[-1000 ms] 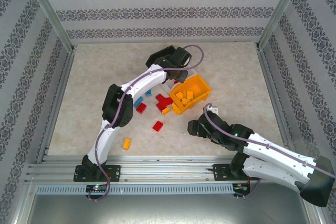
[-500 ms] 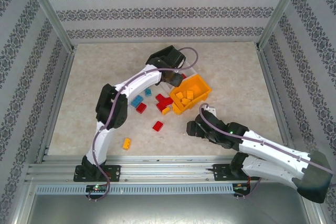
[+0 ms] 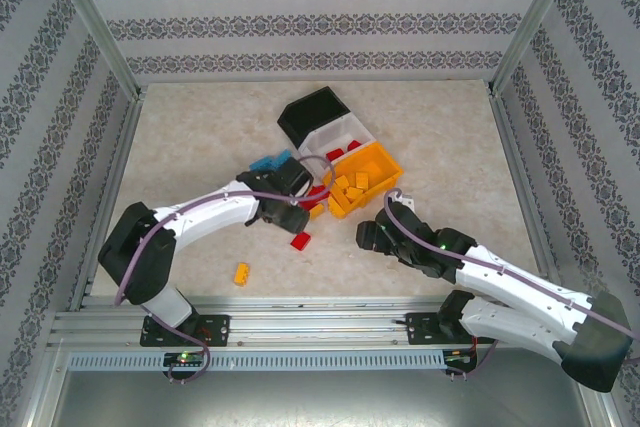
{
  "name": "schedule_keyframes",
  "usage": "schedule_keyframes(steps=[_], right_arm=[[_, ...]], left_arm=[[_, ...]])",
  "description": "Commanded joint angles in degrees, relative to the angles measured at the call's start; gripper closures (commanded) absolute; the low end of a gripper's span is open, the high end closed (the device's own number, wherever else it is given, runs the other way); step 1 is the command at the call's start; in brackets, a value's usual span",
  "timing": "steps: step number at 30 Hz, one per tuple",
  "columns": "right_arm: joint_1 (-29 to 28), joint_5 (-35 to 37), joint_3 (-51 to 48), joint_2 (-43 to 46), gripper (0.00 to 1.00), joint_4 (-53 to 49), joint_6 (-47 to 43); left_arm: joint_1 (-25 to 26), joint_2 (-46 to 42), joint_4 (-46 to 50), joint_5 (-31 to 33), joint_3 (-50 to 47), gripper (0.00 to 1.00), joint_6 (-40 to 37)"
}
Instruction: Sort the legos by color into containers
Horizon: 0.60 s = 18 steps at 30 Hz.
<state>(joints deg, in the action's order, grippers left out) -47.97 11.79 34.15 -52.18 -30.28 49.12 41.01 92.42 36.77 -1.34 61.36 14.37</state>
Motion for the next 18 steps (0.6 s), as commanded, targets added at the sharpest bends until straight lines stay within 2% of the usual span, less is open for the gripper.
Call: schedule_keyframes(steps=[1,7,18], right_arm=[[0.31,-2.06,-0.43,-0.36,0.19,1.90,-0.80],[0.33,-3.09,-2.29,-0.21,0.19,2.88,0.49],[0.28,-3.34,-2.82,-0.12,0.19,3.30,0.99]], left_arm=[[1.38,0.03,-3.26,-0.90,-3.16,0.40,2.73],[2.64,0.54,-7.07,-1.82,-5.82,0.29,3.83],[3.52,6.59,-8.64,-3.13,-3.47,0.25,3.30]])
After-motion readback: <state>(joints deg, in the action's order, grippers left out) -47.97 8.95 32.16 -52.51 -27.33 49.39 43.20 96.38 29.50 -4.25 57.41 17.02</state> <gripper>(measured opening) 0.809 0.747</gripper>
